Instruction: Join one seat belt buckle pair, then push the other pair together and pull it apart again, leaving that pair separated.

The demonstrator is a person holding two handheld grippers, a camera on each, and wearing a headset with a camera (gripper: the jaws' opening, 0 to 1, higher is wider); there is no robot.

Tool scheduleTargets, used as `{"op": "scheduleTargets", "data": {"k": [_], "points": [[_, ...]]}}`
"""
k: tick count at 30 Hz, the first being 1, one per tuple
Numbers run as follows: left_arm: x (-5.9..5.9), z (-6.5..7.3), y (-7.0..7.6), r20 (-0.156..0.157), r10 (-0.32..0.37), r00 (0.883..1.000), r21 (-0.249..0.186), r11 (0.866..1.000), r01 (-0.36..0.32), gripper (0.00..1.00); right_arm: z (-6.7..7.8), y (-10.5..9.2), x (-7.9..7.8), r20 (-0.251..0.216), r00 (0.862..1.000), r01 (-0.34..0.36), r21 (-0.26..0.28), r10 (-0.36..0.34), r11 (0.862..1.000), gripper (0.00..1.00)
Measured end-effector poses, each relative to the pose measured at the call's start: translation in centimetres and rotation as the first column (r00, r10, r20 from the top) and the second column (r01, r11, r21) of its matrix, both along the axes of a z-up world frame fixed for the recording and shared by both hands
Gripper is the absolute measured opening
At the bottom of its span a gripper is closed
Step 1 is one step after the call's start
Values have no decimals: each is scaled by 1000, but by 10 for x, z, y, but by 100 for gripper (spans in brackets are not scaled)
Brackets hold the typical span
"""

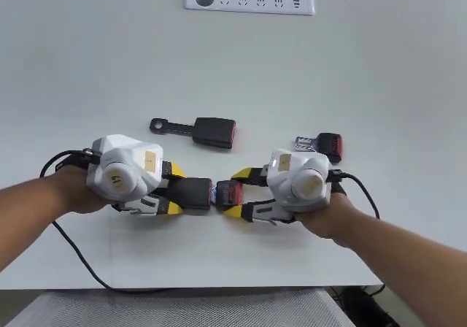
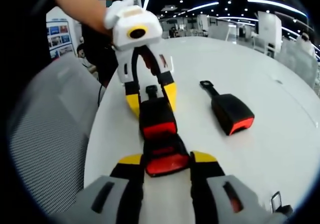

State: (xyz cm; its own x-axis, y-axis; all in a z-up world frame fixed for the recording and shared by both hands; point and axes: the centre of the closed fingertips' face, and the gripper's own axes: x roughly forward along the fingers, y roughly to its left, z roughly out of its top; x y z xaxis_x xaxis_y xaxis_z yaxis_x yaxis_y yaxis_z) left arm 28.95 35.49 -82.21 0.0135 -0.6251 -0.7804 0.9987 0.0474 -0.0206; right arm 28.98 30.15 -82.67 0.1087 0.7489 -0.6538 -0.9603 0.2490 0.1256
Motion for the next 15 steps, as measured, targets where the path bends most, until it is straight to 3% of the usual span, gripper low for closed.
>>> {"op": "scheduleTargets", "data": {"k": [15], "points": [[-2,1,3,-3,3,1000,3,1000,-3,33,1,-3,-1,6,1000,8,-2,-8,1000,36]]}}
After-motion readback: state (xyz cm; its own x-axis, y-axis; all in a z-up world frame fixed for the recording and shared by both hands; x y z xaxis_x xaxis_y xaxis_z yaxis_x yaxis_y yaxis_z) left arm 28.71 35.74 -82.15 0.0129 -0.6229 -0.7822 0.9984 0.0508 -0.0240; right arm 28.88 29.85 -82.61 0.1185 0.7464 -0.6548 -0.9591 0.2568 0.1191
